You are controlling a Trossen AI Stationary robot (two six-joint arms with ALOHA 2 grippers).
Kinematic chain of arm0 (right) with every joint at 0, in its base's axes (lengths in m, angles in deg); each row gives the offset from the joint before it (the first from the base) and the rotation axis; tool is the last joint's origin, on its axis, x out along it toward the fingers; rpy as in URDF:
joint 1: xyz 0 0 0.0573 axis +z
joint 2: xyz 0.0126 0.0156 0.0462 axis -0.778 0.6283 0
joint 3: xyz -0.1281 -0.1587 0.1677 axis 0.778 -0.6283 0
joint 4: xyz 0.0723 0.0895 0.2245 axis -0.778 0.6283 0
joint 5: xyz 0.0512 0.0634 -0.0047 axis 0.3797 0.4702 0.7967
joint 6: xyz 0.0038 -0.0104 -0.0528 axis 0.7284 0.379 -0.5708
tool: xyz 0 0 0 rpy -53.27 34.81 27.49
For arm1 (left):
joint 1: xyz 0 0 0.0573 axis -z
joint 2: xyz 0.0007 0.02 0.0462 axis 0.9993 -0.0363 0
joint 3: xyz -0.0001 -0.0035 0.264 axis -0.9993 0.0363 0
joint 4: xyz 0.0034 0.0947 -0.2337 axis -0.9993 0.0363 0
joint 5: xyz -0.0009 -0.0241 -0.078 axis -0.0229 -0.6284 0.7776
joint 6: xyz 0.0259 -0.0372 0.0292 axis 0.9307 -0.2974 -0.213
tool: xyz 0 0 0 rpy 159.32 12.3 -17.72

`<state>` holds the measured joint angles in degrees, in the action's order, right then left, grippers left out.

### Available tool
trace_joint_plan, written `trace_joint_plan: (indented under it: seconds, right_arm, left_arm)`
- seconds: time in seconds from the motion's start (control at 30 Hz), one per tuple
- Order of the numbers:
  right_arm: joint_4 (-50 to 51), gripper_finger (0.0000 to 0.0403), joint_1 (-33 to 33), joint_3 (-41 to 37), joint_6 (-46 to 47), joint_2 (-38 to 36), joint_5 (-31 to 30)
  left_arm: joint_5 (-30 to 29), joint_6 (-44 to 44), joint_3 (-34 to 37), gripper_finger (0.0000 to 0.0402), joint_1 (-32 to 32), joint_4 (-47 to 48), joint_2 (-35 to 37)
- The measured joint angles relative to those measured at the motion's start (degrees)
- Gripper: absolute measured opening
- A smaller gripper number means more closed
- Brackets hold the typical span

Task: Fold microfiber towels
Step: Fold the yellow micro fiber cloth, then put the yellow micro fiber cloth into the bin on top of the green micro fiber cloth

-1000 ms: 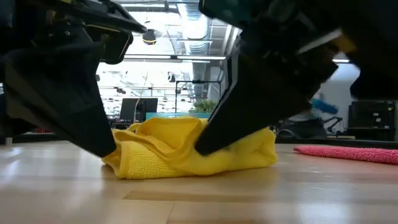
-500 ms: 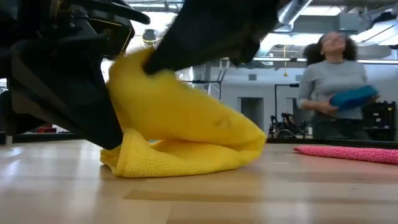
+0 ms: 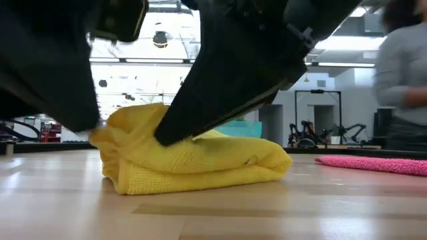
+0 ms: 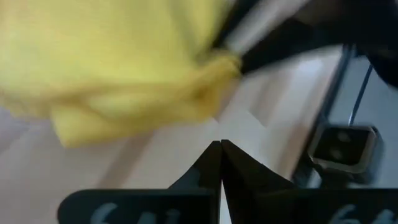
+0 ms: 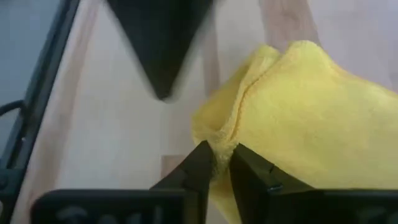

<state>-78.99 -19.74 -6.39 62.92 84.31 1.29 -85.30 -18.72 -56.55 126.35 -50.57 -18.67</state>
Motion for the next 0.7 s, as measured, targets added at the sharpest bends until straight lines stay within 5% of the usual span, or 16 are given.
trace_joint_plan:
  seconds: [0.2, 0.4, 0.57, 0.7]
  right_arm:
    - [1.18, 0.0136, -1.46, 0.15, -0.25, -4.08, -0.23]
    - [6.56, 0.0185, -1.57, -0.04, 4.56, -6.98, -0.1]
    - [16.4, 0.0198, -0.24, 0.0, 14.27, -9.25, -5.17]
    - [22.41, 0.0198, 1.19, 0.02, 23.83, -9.93, -10.33]
  left_arm:
    - [0.63, 3.52, -7.12, 0.0, 0.09, 11.03, 2.9]
    - [-15.92, 8.32, -13.16, 0.0, 0.02, 19.42, 4.25]
    - [-20.82, 9.07, -11.45, 0.0, -1.01, 17.44, 3.81]
    - [-20.63, 11.91, -7.17, 0.0, -2.5, 6.86, 3.75]
